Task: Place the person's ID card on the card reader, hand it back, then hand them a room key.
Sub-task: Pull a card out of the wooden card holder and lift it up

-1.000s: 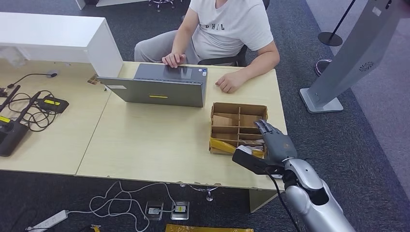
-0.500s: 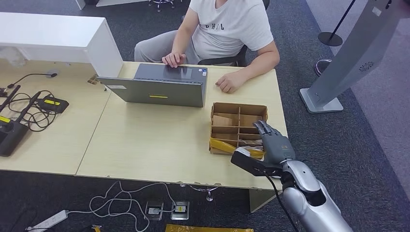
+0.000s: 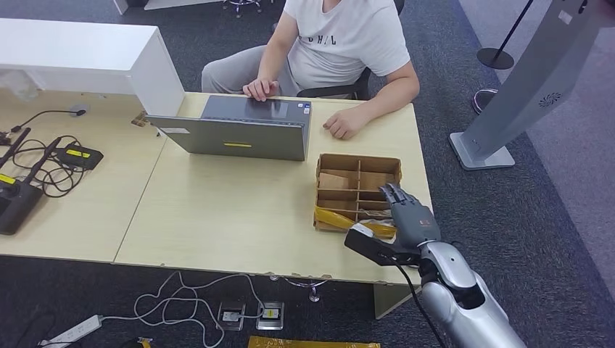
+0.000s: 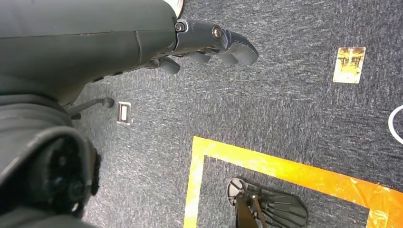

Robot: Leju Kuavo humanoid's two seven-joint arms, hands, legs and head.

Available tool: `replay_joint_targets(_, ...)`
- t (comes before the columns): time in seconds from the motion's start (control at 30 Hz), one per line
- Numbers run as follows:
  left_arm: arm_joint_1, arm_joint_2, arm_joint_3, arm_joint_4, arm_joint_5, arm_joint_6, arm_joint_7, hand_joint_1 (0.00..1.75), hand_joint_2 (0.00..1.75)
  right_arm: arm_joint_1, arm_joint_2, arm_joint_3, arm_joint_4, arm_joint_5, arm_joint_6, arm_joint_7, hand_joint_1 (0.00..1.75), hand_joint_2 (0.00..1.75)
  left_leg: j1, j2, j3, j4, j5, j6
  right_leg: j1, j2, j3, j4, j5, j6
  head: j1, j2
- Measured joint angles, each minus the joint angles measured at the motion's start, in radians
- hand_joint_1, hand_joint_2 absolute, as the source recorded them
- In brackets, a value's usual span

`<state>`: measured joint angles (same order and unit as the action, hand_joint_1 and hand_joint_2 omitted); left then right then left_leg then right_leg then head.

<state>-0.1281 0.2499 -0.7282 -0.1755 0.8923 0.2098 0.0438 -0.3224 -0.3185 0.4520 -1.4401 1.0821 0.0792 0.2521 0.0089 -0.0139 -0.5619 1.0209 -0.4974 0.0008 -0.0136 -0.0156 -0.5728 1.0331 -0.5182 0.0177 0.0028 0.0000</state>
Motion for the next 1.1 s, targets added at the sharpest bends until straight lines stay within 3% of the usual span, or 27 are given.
replay_joint_targets(1.1,0.0,0.0,-0.012,0.0,0.004,0.007,0.0,0.0,0.0,-0.019,0.01,0.0,0.056,0.097,-0.052,-0.014,0.0,1.75,0.0,0.0,0.0,0.0,0.0,0.0,0.0,0.0,0.0,0.0,0.0,0.0,0.0,0.0)
